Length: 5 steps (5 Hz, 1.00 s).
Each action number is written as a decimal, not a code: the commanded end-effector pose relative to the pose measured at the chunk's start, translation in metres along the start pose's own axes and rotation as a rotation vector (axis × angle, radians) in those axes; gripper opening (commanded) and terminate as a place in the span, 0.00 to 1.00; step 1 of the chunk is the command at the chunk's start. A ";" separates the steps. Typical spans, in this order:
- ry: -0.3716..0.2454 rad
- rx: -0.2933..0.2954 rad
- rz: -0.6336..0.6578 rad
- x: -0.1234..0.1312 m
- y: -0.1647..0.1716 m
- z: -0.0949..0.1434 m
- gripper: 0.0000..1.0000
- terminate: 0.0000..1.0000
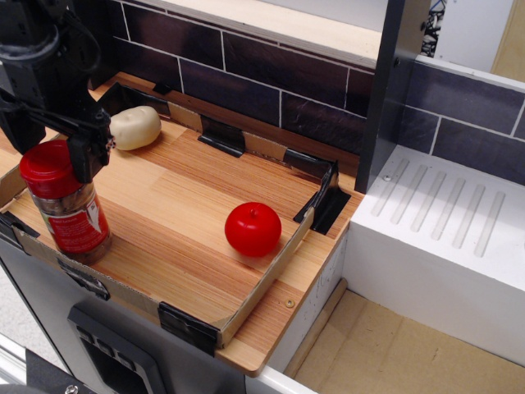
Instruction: Topple basil bottle
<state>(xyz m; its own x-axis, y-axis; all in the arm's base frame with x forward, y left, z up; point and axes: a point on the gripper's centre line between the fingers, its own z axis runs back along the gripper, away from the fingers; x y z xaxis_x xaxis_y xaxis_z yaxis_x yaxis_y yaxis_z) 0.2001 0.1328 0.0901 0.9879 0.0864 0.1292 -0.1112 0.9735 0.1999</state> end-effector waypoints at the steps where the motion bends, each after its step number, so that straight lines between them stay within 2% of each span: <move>1: 0.087 -0.005 0.033 -0.006 0.006 -0.003 1.00 0.00; 2: 0.145 -0.079 0.043 -0.009 0.006 -0.002 1.00 0.00; 3: 0.133 -0.124 0.025 -0.008 0.007 0.000 1.00 0.00; 4: 0.164 -0.148 0.031 0.002 0.008 0.004 0.00 0.00; 5: 0.255 -0.118 0.028 0.016 0.002 0.006 0.00 0.00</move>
<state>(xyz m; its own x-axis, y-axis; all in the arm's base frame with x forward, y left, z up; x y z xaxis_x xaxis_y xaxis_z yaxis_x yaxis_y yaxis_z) 0.2100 0.1302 0.0869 0.9716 0.1591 -0.1753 -0.1491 0.9864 0.0692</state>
